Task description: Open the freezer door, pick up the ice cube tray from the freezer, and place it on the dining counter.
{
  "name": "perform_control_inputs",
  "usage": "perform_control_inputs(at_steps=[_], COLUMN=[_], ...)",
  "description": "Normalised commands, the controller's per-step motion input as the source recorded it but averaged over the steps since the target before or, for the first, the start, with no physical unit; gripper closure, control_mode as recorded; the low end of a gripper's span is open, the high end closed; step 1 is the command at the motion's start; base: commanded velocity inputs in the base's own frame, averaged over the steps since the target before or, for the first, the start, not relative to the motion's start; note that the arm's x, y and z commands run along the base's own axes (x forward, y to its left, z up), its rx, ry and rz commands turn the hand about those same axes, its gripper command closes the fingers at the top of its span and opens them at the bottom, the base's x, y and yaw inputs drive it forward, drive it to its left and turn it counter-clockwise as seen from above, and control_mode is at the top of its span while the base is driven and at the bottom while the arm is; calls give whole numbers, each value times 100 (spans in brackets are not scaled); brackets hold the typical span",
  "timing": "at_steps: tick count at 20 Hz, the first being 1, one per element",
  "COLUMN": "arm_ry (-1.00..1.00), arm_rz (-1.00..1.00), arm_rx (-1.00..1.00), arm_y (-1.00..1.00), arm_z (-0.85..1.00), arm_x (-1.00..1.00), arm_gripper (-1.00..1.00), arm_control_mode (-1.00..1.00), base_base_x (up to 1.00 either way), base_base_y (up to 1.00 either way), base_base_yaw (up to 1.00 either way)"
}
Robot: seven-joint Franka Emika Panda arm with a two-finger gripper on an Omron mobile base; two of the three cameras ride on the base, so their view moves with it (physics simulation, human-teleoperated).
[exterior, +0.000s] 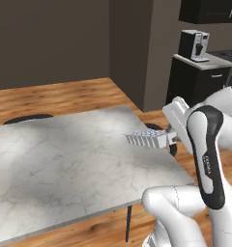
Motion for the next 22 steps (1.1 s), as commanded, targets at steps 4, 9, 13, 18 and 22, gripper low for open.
perform_control_inputs(at_steps=[4, 9, 13, 18, 22], arm_ry=[0, 0, 0, 0, 0], arm_rz=[9, 4, 0, 0, 0], arm_rx=[-3, -1, 0, 0, 0], arm_y=[47, 46, 34, 19, 3], arm_z=[-75, -60, -43, -38, -26], arm_x=[77, 57, 68, 63, 55], arm_gripper=[100, 100, 100, 100, 100], arm_control_mode=[-100, -100, -100, -100, -100], base_base_x=[0, 0, 0, 0, 0], base_base_y=[0, 0, 0, 0, 0], base_base_yaw=[0, 0, 0, 0, 0])
